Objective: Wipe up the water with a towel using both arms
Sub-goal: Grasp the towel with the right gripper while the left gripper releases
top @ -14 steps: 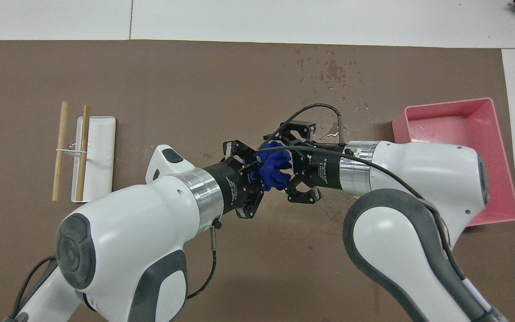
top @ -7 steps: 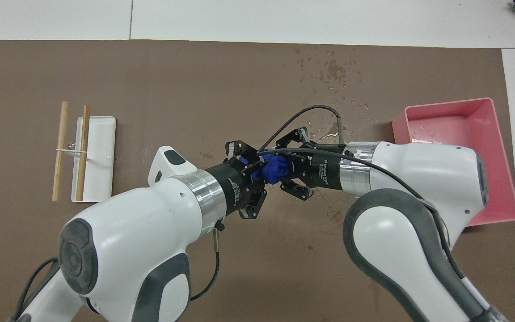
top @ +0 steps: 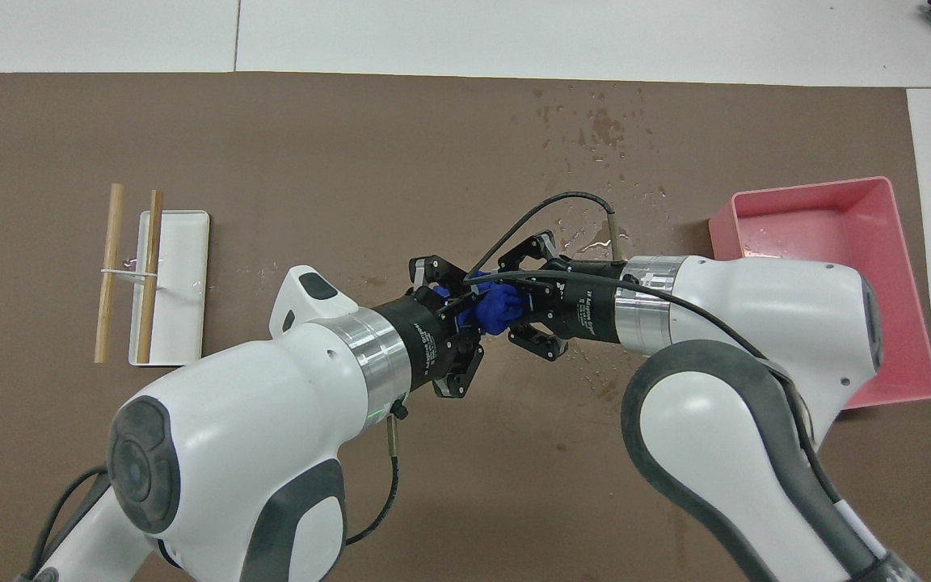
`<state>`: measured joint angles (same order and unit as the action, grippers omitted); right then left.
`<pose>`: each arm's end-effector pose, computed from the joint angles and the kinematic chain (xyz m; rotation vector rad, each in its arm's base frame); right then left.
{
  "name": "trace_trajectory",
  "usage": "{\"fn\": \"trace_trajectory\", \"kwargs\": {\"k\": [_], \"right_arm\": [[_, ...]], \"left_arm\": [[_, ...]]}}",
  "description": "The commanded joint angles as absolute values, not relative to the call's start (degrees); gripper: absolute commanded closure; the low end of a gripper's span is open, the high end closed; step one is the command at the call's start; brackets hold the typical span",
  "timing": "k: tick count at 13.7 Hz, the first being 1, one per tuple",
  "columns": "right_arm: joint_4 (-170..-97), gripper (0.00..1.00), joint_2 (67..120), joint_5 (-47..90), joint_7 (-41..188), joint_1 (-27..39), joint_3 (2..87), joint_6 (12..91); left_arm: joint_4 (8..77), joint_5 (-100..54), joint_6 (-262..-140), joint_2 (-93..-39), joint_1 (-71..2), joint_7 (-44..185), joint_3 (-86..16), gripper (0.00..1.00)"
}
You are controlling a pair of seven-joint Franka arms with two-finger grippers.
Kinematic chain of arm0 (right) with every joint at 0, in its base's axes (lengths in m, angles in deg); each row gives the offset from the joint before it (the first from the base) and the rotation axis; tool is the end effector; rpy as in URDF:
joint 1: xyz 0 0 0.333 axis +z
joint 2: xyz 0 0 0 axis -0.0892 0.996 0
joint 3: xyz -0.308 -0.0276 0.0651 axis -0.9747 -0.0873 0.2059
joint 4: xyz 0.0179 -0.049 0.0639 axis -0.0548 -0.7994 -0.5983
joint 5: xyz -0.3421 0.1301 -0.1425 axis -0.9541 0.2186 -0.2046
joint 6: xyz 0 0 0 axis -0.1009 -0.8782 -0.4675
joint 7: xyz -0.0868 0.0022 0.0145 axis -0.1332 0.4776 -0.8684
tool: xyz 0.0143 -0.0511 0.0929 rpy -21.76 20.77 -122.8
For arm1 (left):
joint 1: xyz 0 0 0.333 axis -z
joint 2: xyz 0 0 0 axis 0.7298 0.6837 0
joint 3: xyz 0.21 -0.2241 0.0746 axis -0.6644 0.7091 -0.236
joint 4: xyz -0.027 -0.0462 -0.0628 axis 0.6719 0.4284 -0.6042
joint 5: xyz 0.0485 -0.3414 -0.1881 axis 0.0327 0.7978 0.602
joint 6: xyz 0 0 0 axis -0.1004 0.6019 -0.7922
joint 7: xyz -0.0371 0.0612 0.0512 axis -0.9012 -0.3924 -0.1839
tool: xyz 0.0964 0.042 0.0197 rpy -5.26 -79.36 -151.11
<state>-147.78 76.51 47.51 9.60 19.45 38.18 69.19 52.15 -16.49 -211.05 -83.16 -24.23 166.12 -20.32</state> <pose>0.5154 0.2533 0.4857 -1.9497 1.2627 0.3582 0.4306 -0.3679 0.5521 1.6967 1.7455 -0.2944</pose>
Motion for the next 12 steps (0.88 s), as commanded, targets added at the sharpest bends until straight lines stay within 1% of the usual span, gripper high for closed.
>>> {"fn": "trace_trajectory", "kwargs": {"k": [1,2,4,7,9,12], "right_arm": [[-145.97,1.00,77.06,35.07,24.50,19.06,38.48,61.74],[-145.36,1.00,77.06,27.76,31.12,18.53,38.48,58.55],[-145.18,1.00,77.06,25.41,35.22,17.82,38.39,57.38],[-145.18,1.00,76.97,18.48,42.67,17.82,38.39,55.10],[-145.18,1.00,76.97,13.03,48.29,17.65,38.39,53.61],[-145.35,1.00,76.88,6.52,56.39,16.51,38.30,52.63]], "left_arm": [[52.79,-15.57,-210.79,-84.35,-22.34,166.93,-20.96,0.00],[52.45,-16.10,-210.70,-84.26,-22.87,166.14,-21.04,0.00],[51.31,-18.63,-206.78,-84.17,-24.27,159.32,-21.13,0.00],[45.96,-23.91,-192.21,-82.95,-29.62,148.16,-21.13,0.00],[42.35,-25.58,-183.84,-82.07,-34.79,138.94,-21.31,0.00],[39.88,-32.94,-180.74,-81.10,-40.09,126.63,-21.39,0.00]]}}
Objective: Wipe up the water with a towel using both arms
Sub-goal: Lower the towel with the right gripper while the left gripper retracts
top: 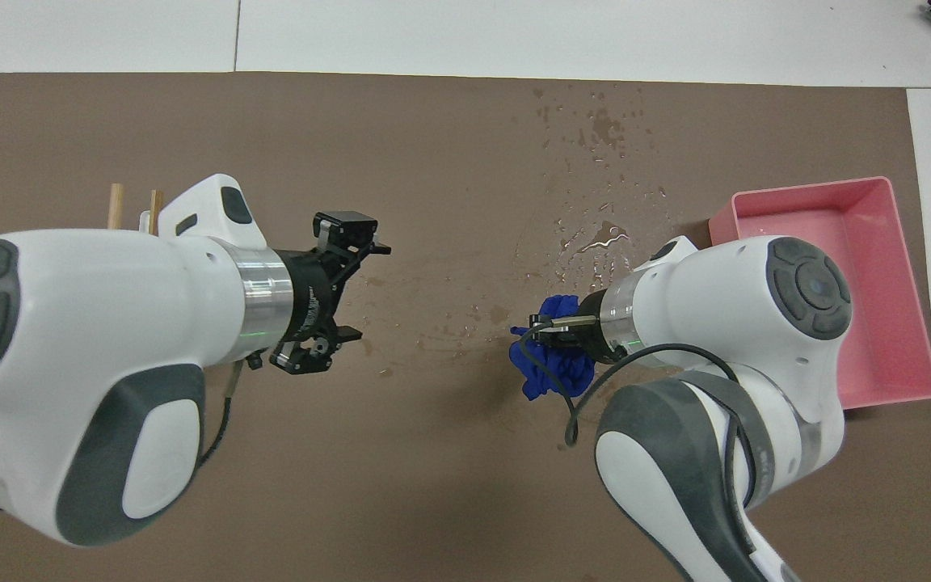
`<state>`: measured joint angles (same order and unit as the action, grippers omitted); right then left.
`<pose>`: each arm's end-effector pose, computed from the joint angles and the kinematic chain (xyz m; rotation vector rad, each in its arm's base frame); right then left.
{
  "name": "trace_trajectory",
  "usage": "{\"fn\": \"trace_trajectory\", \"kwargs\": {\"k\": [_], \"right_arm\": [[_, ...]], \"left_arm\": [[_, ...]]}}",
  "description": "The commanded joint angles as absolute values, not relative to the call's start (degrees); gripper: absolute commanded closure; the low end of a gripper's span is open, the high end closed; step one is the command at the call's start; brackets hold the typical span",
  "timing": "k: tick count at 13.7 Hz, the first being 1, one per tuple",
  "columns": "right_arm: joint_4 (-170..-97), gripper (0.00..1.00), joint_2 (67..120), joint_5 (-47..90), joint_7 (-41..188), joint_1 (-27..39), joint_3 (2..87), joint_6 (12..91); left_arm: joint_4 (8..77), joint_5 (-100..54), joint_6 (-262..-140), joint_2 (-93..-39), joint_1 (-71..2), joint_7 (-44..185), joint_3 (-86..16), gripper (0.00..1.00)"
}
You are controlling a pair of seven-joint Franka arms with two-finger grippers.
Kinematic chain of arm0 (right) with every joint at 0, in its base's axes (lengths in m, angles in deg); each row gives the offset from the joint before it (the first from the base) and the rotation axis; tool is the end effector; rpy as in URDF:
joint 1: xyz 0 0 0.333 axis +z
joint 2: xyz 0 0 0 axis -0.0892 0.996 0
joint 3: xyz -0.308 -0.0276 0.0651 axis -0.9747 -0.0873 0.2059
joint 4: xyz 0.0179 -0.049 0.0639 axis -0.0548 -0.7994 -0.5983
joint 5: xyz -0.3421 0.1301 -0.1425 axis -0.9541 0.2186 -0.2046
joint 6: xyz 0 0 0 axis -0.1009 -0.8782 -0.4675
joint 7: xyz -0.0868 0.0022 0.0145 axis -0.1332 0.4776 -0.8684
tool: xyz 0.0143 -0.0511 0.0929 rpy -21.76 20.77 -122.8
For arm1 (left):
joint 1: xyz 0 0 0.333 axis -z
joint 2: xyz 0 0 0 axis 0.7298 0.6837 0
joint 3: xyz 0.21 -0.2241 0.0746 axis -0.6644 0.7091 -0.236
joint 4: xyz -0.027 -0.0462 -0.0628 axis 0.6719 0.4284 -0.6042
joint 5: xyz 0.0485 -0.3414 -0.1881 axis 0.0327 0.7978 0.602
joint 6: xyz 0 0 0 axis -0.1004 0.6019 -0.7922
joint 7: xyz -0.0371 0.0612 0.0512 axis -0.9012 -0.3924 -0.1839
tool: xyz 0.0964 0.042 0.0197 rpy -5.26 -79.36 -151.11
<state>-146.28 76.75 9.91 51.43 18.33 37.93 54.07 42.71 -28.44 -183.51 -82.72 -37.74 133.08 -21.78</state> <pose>0.5019 0.2376 0.4648 -2.8364 -0.0276 0.0251 0.4925 -0.2632 0.5773 2.3620 1.3574 -0.0535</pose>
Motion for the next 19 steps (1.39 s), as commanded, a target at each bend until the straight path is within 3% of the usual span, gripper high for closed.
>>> {"fn": "trace_trajectory", "kwargs": {"k": [1,4,10,15,19], "right_arm": [[-145.35,1.00,77.06,5.28,59.11,15.72,38.30,52.72],[-145.18,1.00,80.65,3.60,65.89,13.26,38.30,56.30],[-144.74,1.00,91.63,3.07,72.83,13.08,38.39,73.16],[-130.62,1.00,102.00,-5.35,86.52,9.57,38.39,75.31],[-123.40,1.00,105.88,-11.66,96.03,8.42,38.39,74.78]], "left_arm": [[38.57,-35.32,-180.21,-80.23,-41.14,122.67,-21.40,0.00],[34.00,-41.12,-177.58,-79.08,-43.52,114.76,-21.48,0.00],[27.23,-43.35,-163.00,-79.43,-49.14,80.41,-23.86,0.00],[21.42,-48.61,-146.65,-77.49,-52.67,57.21,-24.12,0.00],[28.87,-48.53,-148.30,-81.70,-45.40,53.90,-31.47,0.00]]}}
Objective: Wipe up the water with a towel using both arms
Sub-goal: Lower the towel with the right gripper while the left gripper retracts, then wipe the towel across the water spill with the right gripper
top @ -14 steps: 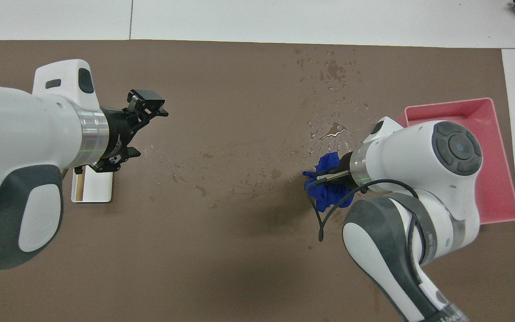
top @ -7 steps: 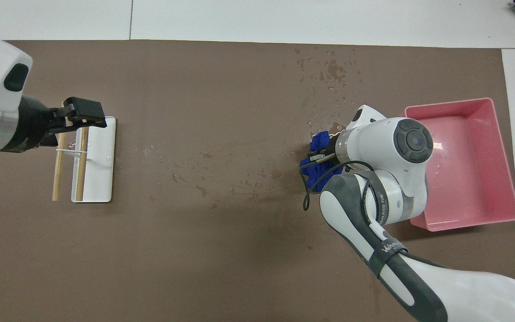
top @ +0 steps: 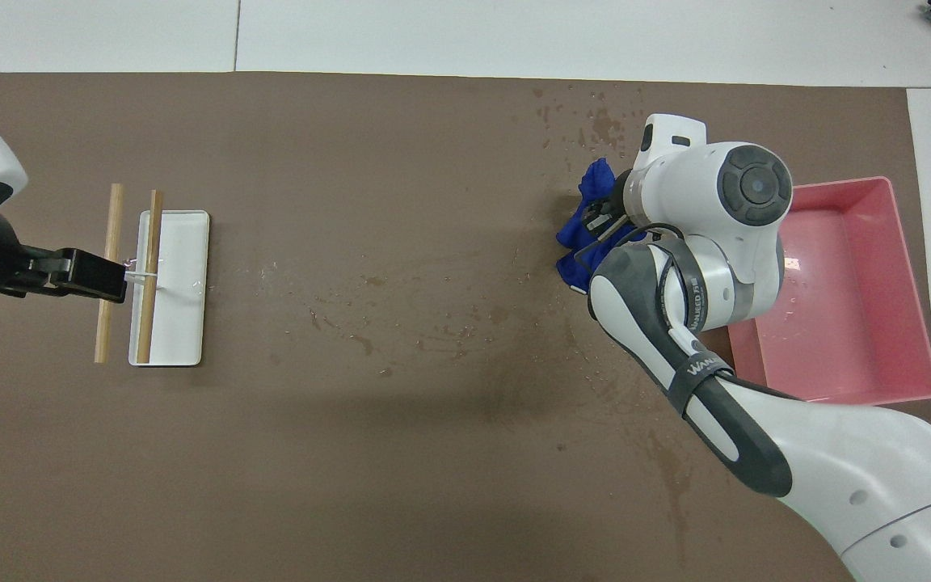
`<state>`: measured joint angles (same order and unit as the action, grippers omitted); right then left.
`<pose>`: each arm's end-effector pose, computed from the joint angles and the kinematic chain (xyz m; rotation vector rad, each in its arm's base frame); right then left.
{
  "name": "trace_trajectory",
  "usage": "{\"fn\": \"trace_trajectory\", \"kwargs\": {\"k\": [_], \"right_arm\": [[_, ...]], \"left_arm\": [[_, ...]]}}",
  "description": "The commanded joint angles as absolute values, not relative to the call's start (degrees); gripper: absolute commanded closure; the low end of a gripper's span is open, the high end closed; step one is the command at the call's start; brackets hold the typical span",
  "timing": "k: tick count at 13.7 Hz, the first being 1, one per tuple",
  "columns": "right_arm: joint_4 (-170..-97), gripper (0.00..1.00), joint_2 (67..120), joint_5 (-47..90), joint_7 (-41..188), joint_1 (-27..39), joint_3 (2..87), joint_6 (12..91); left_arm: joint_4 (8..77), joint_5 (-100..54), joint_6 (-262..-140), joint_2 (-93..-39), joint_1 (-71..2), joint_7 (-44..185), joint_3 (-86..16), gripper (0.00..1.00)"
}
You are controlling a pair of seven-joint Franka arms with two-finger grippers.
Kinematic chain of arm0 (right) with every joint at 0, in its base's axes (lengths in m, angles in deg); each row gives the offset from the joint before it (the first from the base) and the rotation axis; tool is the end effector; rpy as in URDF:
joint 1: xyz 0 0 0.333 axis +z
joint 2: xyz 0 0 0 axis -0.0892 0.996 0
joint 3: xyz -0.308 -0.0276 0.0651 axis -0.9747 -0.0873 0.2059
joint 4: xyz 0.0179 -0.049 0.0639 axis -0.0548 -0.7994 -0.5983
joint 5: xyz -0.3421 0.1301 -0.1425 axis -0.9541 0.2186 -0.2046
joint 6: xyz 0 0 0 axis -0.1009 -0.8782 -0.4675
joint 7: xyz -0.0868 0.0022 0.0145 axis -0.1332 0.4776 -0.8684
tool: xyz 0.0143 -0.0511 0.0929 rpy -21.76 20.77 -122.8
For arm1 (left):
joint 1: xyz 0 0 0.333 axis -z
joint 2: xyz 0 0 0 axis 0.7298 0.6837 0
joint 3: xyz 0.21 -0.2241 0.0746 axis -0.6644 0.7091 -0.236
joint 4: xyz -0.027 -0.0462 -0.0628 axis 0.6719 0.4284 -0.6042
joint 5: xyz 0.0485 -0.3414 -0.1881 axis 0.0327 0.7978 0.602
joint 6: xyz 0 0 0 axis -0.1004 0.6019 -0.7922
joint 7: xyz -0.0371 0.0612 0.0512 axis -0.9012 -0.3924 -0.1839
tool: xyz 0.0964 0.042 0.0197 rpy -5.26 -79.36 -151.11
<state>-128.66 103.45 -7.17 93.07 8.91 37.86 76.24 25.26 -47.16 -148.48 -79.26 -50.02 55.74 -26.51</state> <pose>0.6690 0.1688 0.3601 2.8993 1.0770 0.4853 0.5236 -0.0856 0.6320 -3.1323 0.2121 0.0902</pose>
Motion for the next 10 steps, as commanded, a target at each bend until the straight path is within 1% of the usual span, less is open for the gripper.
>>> {"fn": "trace_trajectory", "kwargs": {"k": [1,4,6,7,9,10], "right_arm": [[-123.29,1.00,105.98,-12.30,95.96,8.33,38.39,74.86],[-125.13,1.00,107.90,-12.05,94.91,8.33,38.48,75.83],[-130.47,1.00,108.09,-12.05,93.94,8.33,38.48,77.58],[-132.85,1.00,107.74,-12.05,93.85,8.42,38.39,77.24],[-136.29,1.00,106.42,-12.05,93.76,8.77,38.48,74.80],[-136.65,1.00,105.89,-12.05,93.76,8.68,38.48,71.21]], "left_arm": [[29.06,-48.53,-148.56,-81.97,-45.37,53.90,-31.85,0.00],[28.62,-48.10,-149.00,-81.80,-46.33,53.81,-31.85,0.00],[27.49,-47.92,-149.35,-81.63,-46.60,53.81,-31.85,0.00],[26.52,-47.31,-149.27,-81.45,-46.78,53.72,-31.85,0.00],[26.34,-45.90,-149.44,-81.36,-47.30,53.64,-32.20,0.00],[26.25,-45.81,-149.44,-81.27,-47.57,53.29,-32.21,0.00]]}}
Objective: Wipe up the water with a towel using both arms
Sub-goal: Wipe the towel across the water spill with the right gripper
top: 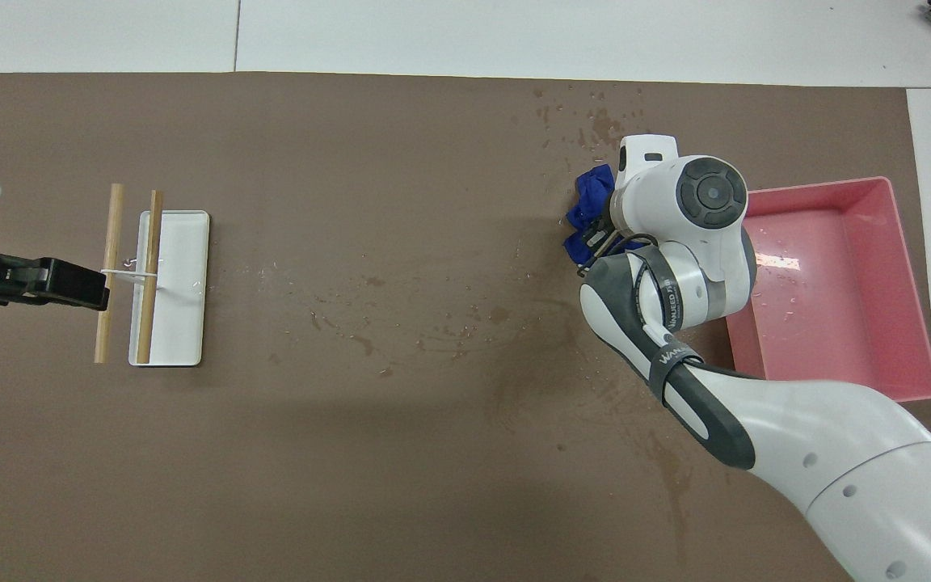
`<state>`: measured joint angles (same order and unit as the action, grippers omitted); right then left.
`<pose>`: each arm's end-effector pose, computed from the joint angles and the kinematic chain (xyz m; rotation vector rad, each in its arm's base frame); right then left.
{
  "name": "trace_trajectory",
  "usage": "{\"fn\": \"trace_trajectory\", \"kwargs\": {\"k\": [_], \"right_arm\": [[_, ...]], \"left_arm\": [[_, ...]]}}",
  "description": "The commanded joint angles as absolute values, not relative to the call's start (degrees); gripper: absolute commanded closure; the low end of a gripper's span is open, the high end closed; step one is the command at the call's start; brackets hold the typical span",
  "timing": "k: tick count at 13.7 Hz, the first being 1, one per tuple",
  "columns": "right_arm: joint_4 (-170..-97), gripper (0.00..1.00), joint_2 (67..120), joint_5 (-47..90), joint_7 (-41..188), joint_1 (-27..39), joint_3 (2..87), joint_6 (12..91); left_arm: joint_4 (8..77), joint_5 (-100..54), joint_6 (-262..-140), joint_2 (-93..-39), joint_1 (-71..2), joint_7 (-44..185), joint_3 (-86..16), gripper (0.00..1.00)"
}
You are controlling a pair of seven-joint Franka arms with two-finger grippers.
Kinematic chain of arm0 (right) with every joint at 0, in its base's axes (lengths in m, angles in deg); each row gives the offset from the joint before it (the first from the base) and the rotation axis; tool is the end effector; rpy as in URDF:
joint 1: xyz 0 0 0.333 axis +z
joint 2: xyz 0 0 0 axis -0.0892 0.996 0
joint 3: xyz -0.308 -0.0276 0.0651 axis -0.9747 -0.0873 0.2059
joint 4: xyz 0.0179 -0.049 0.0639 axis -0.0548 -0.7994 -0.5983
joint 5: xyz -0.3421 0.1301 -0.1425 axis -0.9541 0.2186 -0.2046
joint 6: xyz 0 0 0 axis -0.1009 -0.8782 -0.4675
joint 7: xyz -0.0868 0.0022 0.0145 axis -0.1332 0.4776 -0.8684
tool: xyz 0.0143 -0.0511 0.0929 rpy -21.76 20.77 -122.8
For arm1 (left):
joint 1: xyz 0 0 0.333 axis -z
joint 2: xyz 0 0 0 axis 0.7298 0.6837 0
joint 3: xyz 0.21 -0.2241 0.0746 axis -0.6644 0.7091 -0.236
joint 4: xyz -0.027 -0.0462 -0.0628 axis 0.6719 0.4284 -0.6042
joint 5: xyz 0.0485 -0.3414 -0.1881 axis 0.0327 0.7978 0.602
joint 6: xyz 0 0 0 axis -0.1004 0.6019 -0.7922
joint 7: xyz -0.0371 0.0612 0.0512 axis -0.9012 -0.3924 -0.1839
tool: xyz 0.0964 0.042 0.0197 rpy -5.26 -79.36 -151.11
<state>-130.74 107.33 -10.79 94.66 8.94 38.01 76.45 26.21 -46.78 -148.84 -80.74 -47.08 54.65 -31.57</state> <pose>0.6598 0.1688 0.2970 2.8453 1.1804 0.3184 0.5188 -0.0656 0.6388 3.1258 -0.1841 -0.0655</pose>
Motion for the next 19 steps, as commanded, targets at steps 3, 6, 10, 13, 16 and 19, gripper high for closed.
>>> {"fn": "trace_trajectory", "kwargs": {"k": [3,6,10,13,16,19], "right_arm": [[-136.65,1.00,104.57,-9.52,91.31,6.58,38.65,61.36],[-136.83,1.00,103.26,-1.95,91.22,4.73,38.65,51.78],[-142.52,1.00,100.18,7.36,87.71,3.14,38.57,46.04],[-147.01,1.00,96.41,12.03,80.08,5.15,38.66,46.04],[-147.55,1.00,93.68,14.14,68.58,11.12,38.66,46.47],[-147.20,1.00,94.11,16.87,60.30,17.54,38.66,54.00]], "left_arm": [[25.90,-45.90,-149.44,-81.27,-47.57,53.20,-32.38,0.00],[27.56,-45.90,-148.48,-82.06,-46.87,53.99,-32.38,0.00],[27.92,-45.90,-148.74,-82.06,-47.04,53.99,-32.47,0.00],[27.92,-45.90,-148.74,-82.06,-47.30,53.99,-32.47,0.00],[27.92,-45.90,-148.74,-82.06,-47.22,53.99,-32.38,0.00],[27.92,-45.90,-148.74,-82.06,-47.31,53.99,-32.38,0.00]]}}
